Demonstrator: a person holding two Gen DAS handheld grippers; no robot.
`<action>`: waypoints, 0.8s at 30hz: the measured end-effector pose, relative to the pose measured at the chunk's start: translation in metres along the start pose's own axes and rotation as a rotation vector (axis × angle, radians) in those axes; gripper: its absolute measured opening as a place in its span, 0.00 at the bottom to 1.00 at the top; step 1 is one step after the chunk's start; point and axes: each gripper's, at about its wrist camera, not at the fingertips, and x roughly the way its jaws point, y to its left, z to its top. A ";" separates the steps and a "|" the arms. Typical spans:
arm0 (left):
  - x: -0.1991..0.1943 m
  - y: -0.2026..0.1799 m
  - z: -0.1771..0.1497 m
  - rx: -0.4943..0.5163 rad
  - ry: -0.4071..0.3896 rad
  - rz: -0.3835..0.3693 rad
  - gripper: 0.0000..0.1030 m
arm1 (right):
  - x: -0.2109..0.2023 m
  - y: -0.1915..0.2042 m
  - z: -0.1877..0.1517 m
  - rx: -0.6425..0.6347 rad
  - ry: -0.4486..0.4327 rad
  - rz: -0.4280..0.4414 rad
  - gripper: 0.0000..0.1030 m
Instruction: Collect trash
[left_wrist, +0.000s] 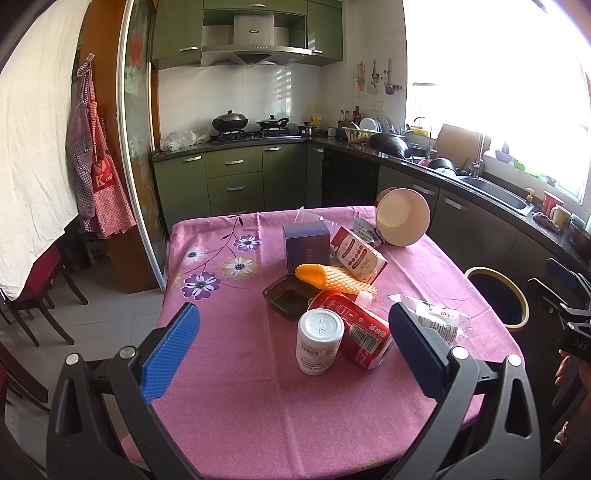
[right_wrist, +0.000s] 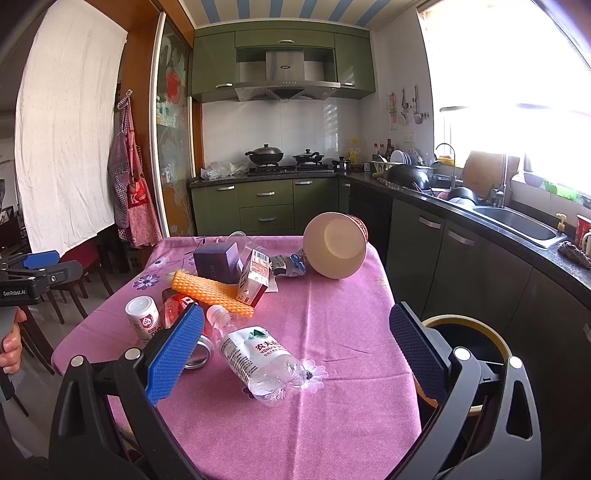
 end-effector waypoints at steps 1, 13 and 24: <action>0.001 0.001 0.000 -0.002 0.000 -0.001 0.94 | 0.000 -0.001 0.000 -0.001 0.000 0.000 0.96; 0.002 0.000 -0.001 -0.004 0.006 -0.002 0.94 | 0.006 0.000 -0.002 0.003 0.010 0.002 0.96; 0.005 -0.001 -0.004 -0.004 0.011 -0.007 0.94 | 0.010 -0.002 -0.003 0.006 0.017 0.003 0.96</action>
